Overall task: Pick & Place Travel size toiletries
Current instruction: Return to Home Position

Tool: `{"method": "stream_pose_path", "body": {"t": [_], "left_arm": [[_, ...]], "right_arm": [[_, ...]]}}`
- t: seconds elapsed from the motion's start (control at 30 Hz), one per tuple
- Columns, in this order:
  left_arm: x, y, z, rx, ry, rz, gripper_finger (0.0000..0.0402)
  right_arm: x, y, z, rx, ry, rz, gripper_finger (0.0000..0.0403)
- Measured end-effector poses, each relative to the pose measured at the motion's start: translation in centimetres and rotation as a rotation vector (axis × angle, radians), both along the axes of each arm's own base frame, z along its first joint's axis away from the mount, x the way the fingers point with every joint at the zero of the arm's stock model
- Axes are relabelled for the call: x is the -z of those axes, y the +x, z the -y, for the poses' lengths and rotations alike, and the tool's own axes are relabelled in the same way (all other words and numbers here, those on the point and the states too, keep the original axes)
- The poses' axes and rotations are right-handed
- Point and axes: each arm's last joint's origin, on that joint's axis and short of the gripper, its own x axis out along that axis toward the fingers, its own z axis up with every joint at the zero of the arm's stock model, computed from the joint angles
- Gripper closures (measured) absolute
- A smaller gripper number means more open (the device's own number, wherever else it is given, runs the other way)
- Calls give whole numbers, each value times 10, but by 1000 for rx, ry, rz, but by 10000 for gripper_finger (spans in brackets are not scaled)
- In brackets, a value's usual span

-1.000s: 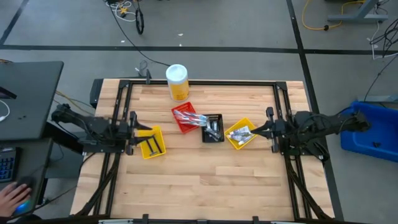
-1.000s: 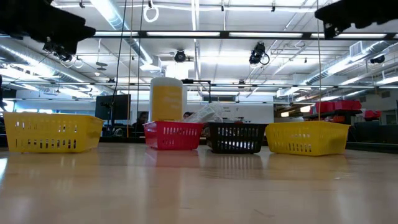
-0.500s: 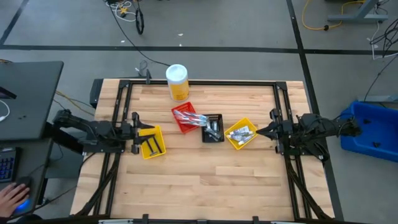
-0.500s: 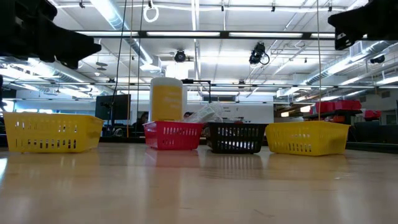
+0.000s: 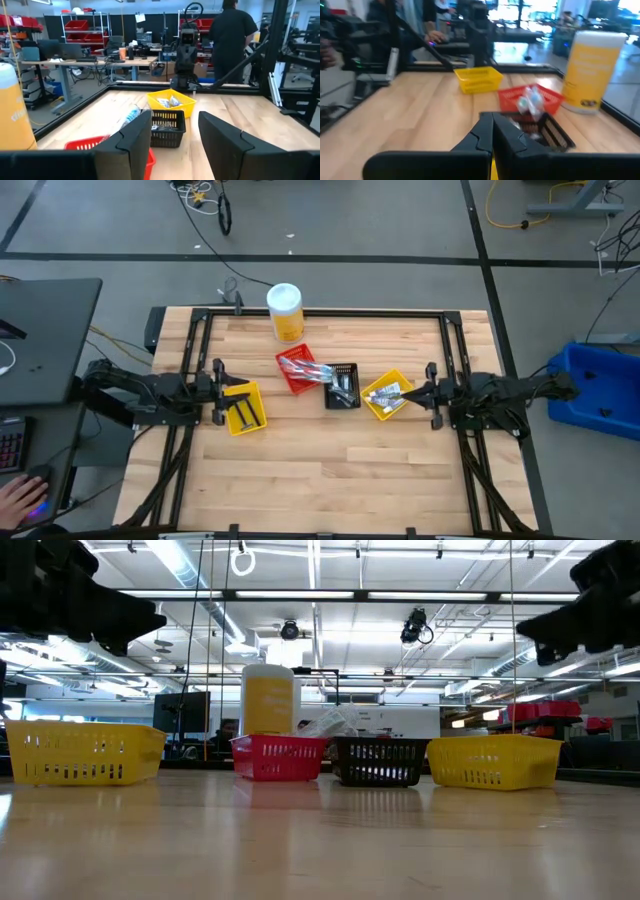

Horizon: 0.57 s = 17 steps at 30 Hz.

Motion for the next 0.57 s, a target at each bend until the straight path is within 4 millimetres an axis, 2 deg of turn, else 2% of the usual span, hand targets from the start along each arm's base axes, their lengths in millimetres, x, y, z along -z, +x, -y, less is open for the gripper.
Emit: {"method": "stream_pose_path", "body": {"t": [0.1,0.57], "left_arm": [[0,0,0,-2,26,-5,228],[0,0,0,-14,178,-29,228]], "right_arm": [[10,2,0,30,-4,-7,397],[12,5,0,21,-26,52,397]]}}
